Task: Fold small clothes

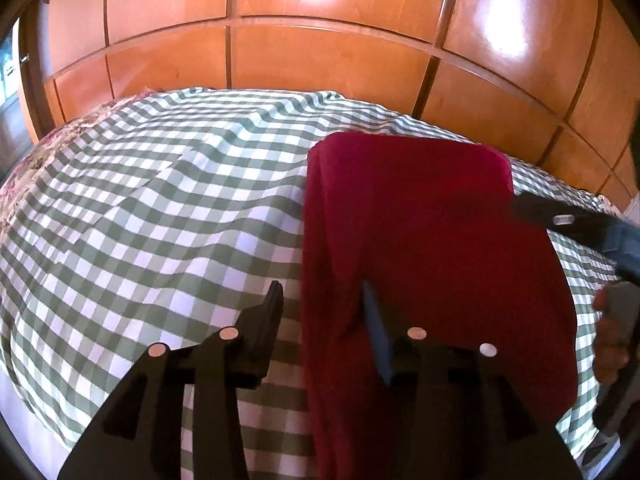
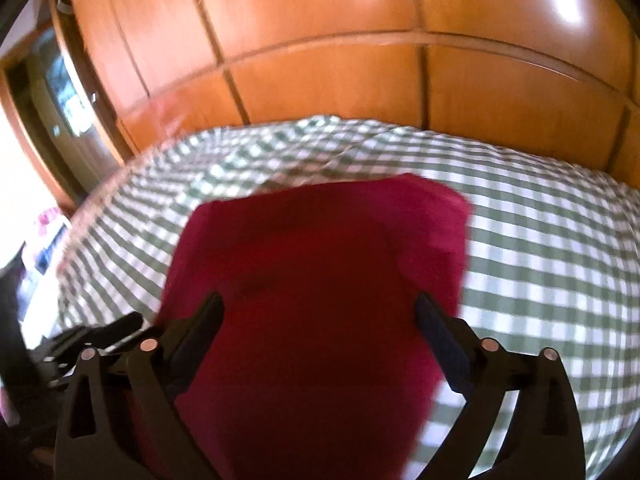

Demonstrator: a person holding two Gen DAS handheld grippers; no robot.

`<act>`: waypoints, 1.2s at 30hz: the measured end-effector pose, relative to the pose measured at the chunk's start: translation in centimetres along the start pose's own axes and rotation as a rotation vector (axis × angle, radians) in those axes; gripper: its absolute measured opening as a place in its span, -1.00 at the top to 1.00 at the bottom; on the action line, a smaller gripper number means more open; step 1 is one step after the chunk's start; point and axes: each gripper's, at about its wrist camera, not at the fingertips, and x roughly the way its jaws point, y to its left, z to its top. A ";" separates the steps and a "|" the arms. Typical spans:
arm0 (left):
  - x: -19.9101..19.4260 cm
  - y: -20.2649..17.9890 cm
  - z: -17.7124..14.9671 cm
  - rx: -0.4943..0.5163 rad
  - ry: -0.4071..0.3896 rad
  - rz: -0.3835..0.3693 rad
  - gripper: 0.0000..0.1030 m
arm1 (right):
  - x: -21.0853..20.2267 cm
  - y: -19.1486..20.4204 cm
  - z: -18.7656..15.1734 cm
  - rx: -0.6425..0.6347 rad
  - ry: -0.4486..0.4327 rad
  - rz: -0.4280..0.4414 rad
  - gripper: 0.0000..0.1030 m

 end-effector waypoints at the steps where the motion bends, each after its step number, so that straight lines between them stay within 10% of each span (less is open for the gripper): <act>1: 0.0 0.2 0.0 -0.003 0.000 -0.004 0.14 | -0.9 -1.0 -0.3 0.036 -0.012 0.024 -0.90; 16: 2.3 4.0 -0.7 -0.092 0.022 -0.221 -0.04 | 2.1 -6.3 -5.4 0.336 0.103 0.354 -0.57; 21: 2.4 5.0 -1.2 -0.174 0.037 -0.369 0.54 | 2.6 -4.6 -4.6 0.304 0.119 0.351 -0.06; 29: 0.6 -2.3 1.8 -0.003 0.029 -0.414 0.90 | -5.8 -3.0 -3.4 0.210 -0.069 0.301 0.18; 36: 1.1 -18.7 6.1 0.302 0.013 -0.545 1.00 | -13.1 -10.1 -3.9 0.279 -0.201 0.178 0.19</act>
